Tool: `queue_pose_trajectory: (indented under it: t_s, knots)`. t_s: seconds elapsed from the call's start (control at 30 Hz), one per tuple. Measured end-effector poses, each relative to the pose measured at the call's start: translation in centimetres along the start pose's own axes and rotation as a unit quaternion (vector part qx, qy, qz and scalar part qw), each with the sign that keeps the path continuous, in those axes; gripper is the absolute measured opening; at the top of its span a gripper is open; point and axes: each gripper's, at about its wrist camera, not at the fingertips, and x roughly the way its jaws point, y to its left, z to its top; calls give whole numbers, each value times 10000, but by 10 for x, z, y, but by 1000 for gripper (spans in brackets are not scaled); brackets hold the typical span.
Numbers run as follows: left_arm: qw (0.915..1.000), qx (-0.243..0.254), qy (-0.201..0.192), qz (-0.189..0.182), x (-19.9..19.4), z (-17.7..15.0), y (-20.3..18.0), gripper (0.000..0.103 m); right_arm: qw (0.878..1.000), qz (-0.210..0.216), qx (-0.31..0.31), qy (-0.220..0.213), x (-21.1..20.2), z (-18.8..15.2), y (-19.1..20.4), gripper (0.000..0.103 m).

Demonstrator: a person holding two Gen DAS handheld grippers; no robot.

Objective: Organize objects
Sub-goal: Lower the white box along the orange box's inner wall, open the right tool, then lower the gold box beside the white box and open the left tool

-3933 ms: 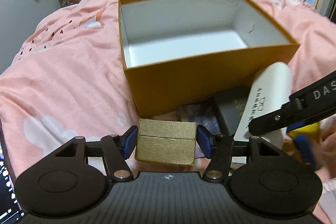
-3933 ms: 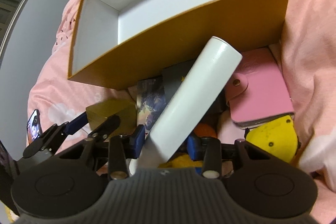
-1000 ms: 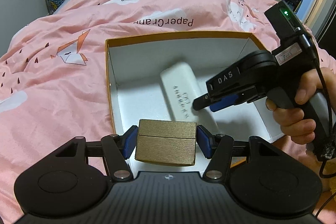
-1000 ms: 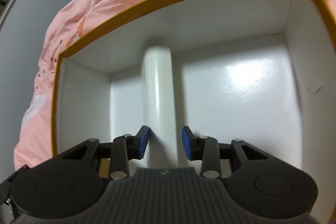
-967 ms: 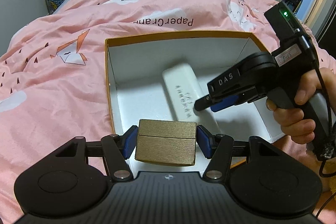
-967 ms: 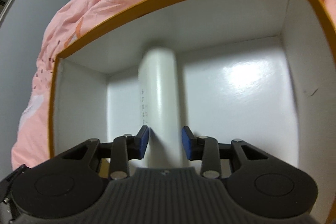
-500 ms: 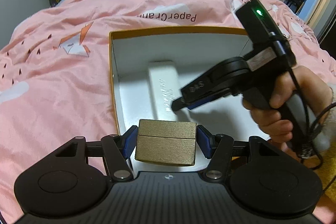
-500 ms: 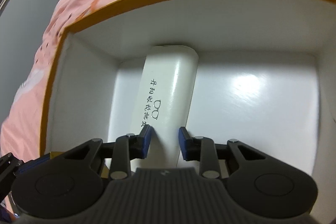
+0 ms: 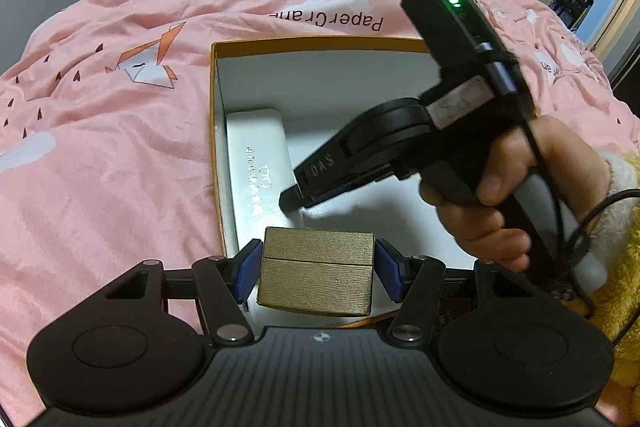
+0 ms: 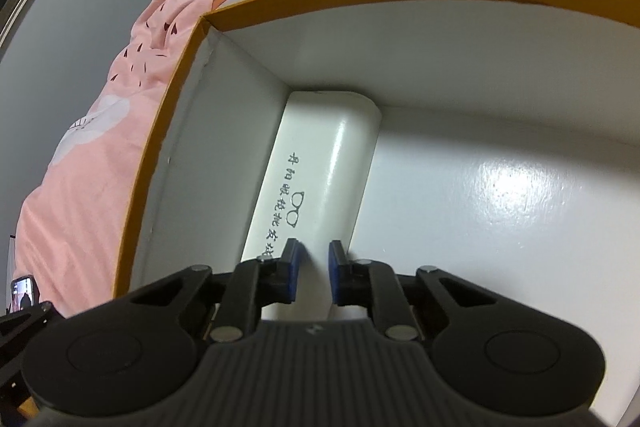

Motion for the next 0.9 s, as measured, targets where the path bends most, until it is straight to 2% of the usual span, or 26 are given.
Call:
queue_pose_trajectory:
  t_s: [0.13,0.3,0.4,0.53,0.67,0.9]
  knots:
    - [9999,-27,125,-87,3,2,-1,68,9999,42,-117,-67,-20,-11,4,17]
    - [9990,-86,347,-261,17,8,-4,68,9993,312,-64,-180,-47,-24,-2,18]
    - [9988,-64,431,-227,25,11,-7,68,9993,346,-76,-146,-52,-29,-8,18]
    - [9985,-12,553,-37,33,14,-16,69,9996,270,13,43,-42,-32,-16,18]
    - [9975,105,673,198,38,14,-22,69,9986,459,175,216,-32,-32,-27,18]
    - [9960,279,835,129,42,9,-30,68,9978,386,16,547,-21,-26,-27,17]
